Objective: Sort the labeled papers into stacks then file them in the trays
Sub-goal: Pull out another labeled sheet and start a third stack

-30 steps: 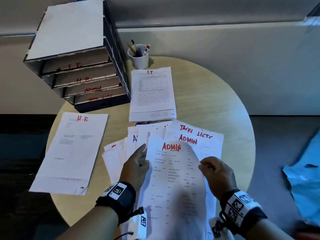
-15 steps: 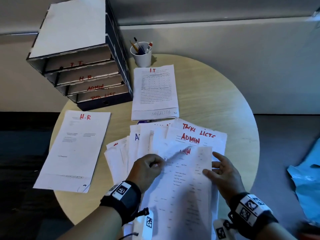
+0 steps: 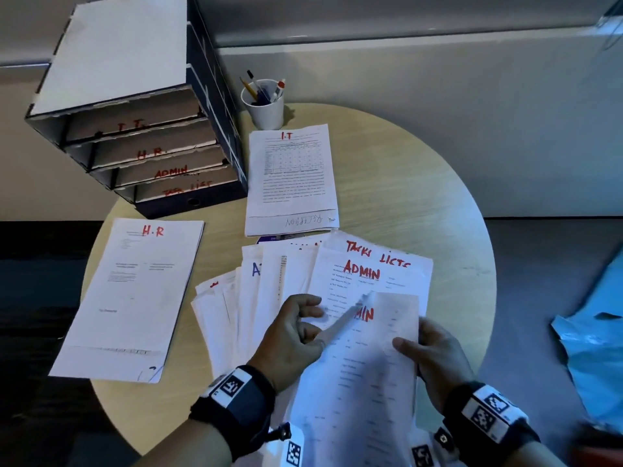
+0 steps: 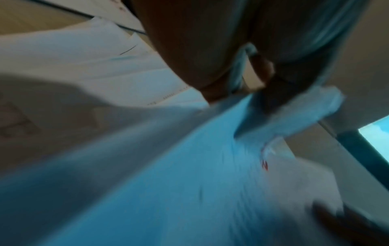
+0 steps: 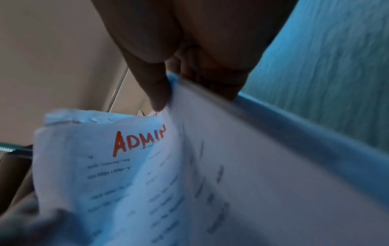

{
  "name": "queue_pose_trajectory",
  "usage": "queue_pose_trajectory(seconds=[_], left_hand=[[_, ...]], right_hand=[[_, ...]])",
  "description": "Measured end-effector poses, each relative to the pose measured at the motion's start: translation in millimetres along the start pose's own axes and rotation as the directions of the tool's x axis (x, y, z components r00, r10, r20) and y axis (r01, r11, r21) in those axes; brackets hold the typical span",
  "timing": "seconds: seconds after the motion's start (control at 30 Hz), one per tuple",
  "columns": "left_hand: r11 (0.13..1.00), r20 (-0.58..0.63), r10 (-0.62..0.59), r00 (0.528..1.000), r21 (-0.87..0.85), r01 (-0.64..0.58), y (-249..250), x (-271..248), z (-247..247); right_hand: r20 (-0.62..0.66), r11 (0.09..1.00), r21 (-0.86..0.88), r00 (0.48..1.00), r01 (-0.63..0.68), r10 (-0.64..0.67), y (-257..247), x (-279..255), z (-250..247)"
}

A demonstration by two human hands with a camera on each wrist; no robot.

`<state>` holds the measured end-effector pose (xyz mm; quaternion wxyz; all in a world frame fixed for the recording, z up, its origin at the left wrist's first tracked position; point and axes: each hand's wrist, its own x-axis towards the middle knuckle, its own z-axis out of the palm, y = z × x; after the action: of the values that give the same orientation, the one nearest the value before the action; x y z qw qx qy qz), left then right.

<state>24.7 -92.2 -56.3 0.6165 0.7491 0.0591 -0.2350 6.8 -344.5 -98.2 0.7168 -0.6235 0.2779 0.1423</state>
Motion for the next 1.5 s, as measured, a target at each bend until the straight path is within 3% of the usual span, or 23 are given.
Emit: queue_pose_trajectory(seconds=[0.03,0.1,0.17,0.2,0.23,0.27,0.33,0.4,0.47,0.53,0.7,0.8,1.0,1.13,1.23,1.37,1.5], left_hand=[[0.999,0.032,-0.003,0.999,-0.049,0.005,5.1,3.3,-2.4],[0.998,-0.037,0.029,0.999,-0.060,-0.031,16.0,20.9,-8.7],[0.983,-0.196,0.121,0.973,0.162,-0.090,31.7,49.7,-14.8],[0.924,-0.208,0.208,0.956,0.362,-0.122,39.1,67.0,-16.6],[0.807,-0.121,0.273,0.954,0.568,-0.159,46.8,84.6,-15.7],[0.648,0.027,0.260,0.965,0.736,-0.195,52.5,101.1,-11.4],[0.341,0.233,0.074,0.970,0.908,-0.244,62.3,123.7,1.7],[0.176,0.218,-0.063,0.974,0.963,-0.204,66.8,134.0,10.9],[0.128,0.140,-0.094,0.986,0.984,-0.128,67.8,136.9,13.3],[0.141,0.117,-0.042,0.992,0.984,-0.110,63.4,135.3,7.3],[0.448,0.130,0.055,0.990,0.883,-0.140,41.6,113.6,-19.6],[0.645,0.054,0.082,0.995,0.758,-0.094,35.0,96.3,-33.8],[0.853,-0.157,0.086,0.984,0.522,0.009,32.8,58.0,-64.4],[0.900,-0.247,0.047,0.968,0.430,0.066,24.7,33.3,-77.4],[0.845,-0.220,0.043,0.974,0.528,0.082,19.6,29.7,-80.6],[0.761,-0.139,0.077,0.987,0.648,0.032,8.9,36.1,-85.3],[0.869,-0.235,0.051,0.971,0.489,0.072,-0.2,40.9,-85.3]], right_hand=[[-0.018,0.998,-0.063,1.000,0.019,-0.021,1.8,-1.1,-2.2],[-0.057,0.986,-0.150,0.995,0.070,-0.079,4.0,-3.6,-8.5],[-0.047,0.982,-0.148,0.991,0.117,-0.125,2.5,-7.7,-14.1],[-0.032,0.977,-0.156,0.988,0.145,-0.151,1.7,-10.0,-16.2],[-0.009,0.968,-0.181,0.984,0.175,-0.179,0.6,-12.4,-17.5],[0.022,0.955,-0.221,0.979,0.200,-0.200,2.6,-13.3,-20.3],[0.075,0.939,-0.263,0.975,0.222,-0.209,5.8,-15.9,-23.4],[0.096,0.937,-0.267,0.974,0.225,-0.207,10.7,-16.5,-26.1],[0.089,0.934,-0.279,0.974,0.224,-0.207,13.6,-17.4,-27.5],[0.083,0.927,-0.293,0.972,0.233,-0.218,15.9,-17.2,-29.9],[0.111,0.906,-0.350,0.971,0.239,-0.213,19.5,-16.8,-31.0],[0.146,0.924,-0.298,0.969,0.237,-0.201,17.8,-19.5,-27.9],[0.140,0.978,-0.066,0.972,0.199,-0.188,-2.9,-17.7,-28.4],[0.120,0.977,-0.077,0.975,0.197,-0.187,-20.5,-6.0,-15.4],[0.106,0.966,-0.195,0.983,0.170,-0.151,-28.1,9.2,2.1],[-0.008,0.885,-0.442,0.986,0.148,-0.169,-25.1,24.5,21.7],[-0.123,0.882,-0.464,0.980,0.085,-0.159,-20.3,25.9,25.9]])
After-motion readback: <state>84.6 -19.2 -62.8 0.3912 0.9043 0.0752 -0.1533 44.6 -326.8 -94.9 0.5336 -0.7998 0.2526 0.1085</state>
